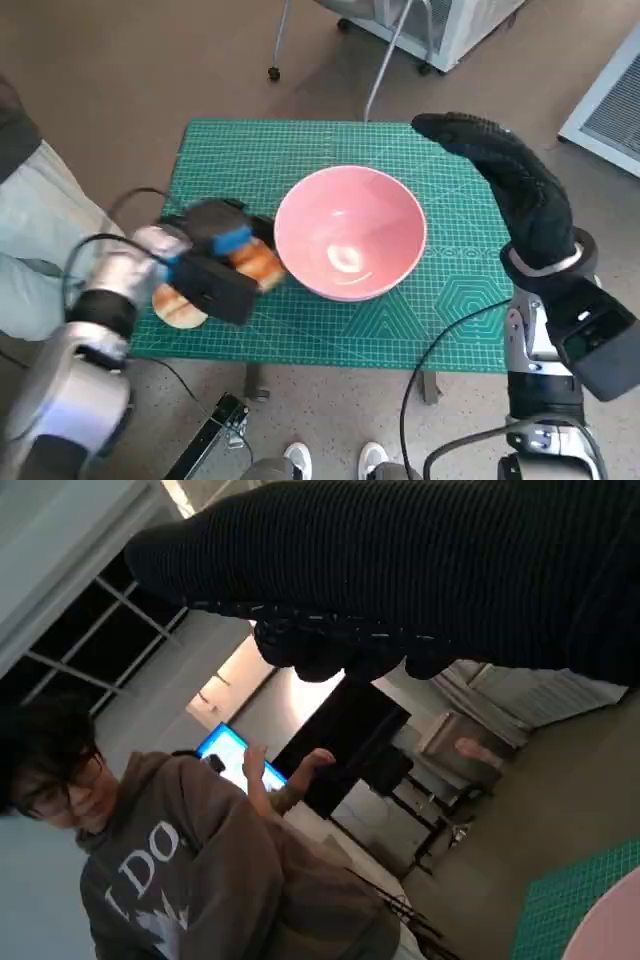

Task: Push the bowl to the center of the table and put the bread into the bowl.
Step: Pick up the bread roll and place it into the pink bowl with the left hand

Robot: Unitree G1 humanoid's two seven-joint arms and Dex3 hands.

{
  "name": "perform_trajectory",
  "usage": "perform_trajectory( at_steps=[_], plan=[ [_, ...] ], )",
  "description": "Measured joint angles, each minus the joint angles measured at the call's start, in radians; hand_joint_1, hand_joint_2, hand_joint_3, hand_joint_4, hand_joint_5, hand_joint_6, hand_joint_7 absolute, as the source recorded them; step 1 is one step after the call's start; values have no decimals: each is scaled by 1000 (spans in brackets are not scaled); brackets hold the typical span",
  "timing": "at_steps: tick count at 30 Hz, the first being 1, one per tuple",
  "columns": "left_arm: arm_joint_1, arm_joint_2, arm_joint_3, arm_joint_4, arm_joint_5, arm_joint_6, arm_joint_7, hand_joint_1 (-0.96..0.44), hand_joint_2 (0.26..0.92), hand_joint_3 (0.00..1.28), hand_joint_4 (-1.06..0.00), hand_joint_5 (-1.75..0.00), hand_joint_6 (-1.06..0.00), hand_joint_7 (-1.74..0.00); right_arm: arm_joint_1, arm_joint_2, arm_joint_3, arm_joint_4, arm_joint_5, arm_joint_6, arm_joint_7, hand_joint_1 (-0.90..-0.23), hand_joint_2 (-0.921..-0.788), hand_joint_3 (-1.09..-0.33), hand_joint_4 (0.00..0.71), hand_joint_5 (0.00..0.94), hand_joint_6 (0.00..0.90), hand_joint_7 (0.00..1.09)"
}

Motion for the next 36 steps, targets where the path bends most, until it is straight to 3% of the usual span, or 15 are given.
perform_trajectory(
  at_steps=[5, 10, 15, 20, 24, 30, 36],
  plan=[
    [24, 90, 121, -100, -75, 56, 21, 1, 920, 126, -604, -1206, -582, -1263, 0, -2, -5, 8, 7, -1, 2, -680, -921, -781, 238, 51, -1, 804],
    [60, 166, 257, -266, -127, 130, 112, 1, 921, 119, -621, -1205, -579, -1248, -1, -5, -10, 18, 21, -1, 5, -682, -921, -775, 235, 54, -1, 794],
    [110, 182, 373, -460, -148, 195, 227, 0, 920, 113, -636, -1210, -579, -1226, -5, -6, -12, 23, 35, -1, 6, -676, -921, -770, 231, 58, -1, 779],
    [157, 178, 435, -644, -152, 215, 270, -1, 921, 111, -637, -1200, -580, -1234, -18, -3, -12, 24, 40, -1, 6, -672, -921, -770, 236, 66, -1, 771],
    [192, 159, 461, -789, -213, 215, 229, -2, 920, 111, -638, -1184, -578, -1251, -19, 1, -11, 24, 40, -1, 6, -669, -921, -770, 240, 73, -1, 772],
    [229, 74, 464, -997, -374, 231, 83, -1, 920, 76, -680, -1140, -614, -1216, -19, 13, -8, 25, 41, -4, 8, -670, -921, -769, 242, 80, -1, 773],
    [232, -8, 428, -1067, -442, 253, -34, 0, 919, 43, -719, -1144, -656, -1128, -19, 14, -7, 25, 50, -5, 18, -668, -921, -768, 239, 86, -1, 773]
  ],
)
